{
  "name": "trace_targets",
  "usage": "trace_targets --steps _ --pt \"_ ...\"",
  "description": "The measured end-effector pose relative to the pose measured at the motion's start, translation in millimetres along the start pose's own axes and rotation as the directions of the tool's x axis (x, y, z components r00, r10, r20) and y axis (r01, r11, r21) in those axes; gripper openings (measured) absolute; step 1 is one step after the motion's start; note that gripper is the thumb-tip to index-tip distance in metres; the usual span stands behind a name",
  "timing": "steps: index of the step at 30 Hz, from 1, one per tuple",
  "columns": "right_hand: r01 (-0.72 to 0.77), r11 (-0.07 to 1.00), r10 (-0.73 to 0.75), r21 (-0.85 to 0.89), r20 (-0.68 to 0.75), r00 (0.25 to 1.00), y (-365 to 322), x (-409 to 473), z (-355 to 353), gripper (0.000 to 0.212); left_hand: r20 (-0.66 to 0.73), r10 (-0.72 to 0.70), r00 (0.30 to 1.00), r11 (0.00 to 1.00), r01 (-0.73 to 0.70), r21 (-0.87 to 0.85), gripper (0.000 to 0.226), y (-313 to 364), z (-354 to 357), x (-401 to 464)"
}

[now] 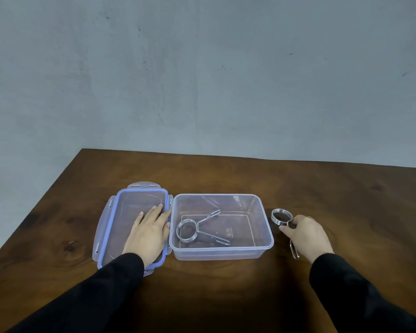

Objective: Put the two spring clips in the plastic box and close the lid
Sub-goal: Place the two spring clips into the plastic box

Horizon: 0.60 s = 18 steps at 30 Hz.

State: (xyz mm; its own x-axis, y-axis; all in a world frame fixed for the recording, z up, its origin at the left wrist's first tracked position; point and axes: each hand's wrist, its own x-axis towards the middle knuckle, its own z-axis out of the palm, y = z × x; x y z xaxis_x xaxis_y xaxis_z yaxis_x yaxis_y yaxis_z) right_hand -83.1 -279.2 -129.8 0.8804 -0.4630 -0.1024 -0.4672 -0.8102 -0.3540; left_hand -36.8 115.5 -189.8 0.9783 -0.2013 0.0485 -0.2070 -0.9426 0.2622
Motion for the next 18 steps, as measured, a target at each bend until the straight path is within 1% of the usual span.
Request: trace_targets --steps 2,4,6,8,10,13,16,18 --pt "0.031 0.998 -0.029 0.062 -0.036 0.999 -6.4 3.1 -16.0 0.021 0.004 0.002 1.000 1.000 -0.002 -0.004 0.046 1.2 -0.4 -0.9" --pt "0.115 0.986 -0.106 0.122 -0.078 0.991 -21.5 4.7 -36.7 0.021 0.007 -0.002 1.000 0.999 0.002 -0.038 0.046 3.0 -3.2 -1.2" --pt "0.242 0.956 -0.225 0.164 -0.112 0.968 -42.9 1.4 -57.8 0.020 0.009 -0.004 1.000 0.997 0.004 -0.074 0.047 6.0 -7.0 -0.7" --pt "0.390 0.904 -0.378 0.172 -0.103 0.920 -70.9 -6.1 -72.9 0.018 0.006 -0.006 1.000 0.996 0.006 -0.093 0.046 6.1 -10.8 -0.4" --pt "0.526 0.839 -0.526 0.141 -0.040 0.849 -98.4 -14.9 -77.1 0.020 -0.006 -0.013 1.000 0.997 0.013 -0.077 0.046 4.5 -13.4 -0.2" --pt "0.671 0.736 -0.676 0.082 0.074 0.733 -133.8 -28.0 -65.2 0.026 -0.019 -0.047 0.999 0.999 0.047 0.011 0.052 2.1 -15.8 0.6" --pt "0.761 0.648 -0.749 -0.028 0.159 0.643 -157.4 -36.7 -37.5 0.036 0.019 -0.099 0.995 0.992 0.098 0.075 0.062 -1.7 -15.2 -0.3" --pt "0.786 0.613 -0.760 -0.085 0.210 0.615 -166.9 -41.3 -19.9 0.037 0.025 -0.119 0.993 0.989 0.116 0.091 0.065 -3.4 -13.6 -1.3"
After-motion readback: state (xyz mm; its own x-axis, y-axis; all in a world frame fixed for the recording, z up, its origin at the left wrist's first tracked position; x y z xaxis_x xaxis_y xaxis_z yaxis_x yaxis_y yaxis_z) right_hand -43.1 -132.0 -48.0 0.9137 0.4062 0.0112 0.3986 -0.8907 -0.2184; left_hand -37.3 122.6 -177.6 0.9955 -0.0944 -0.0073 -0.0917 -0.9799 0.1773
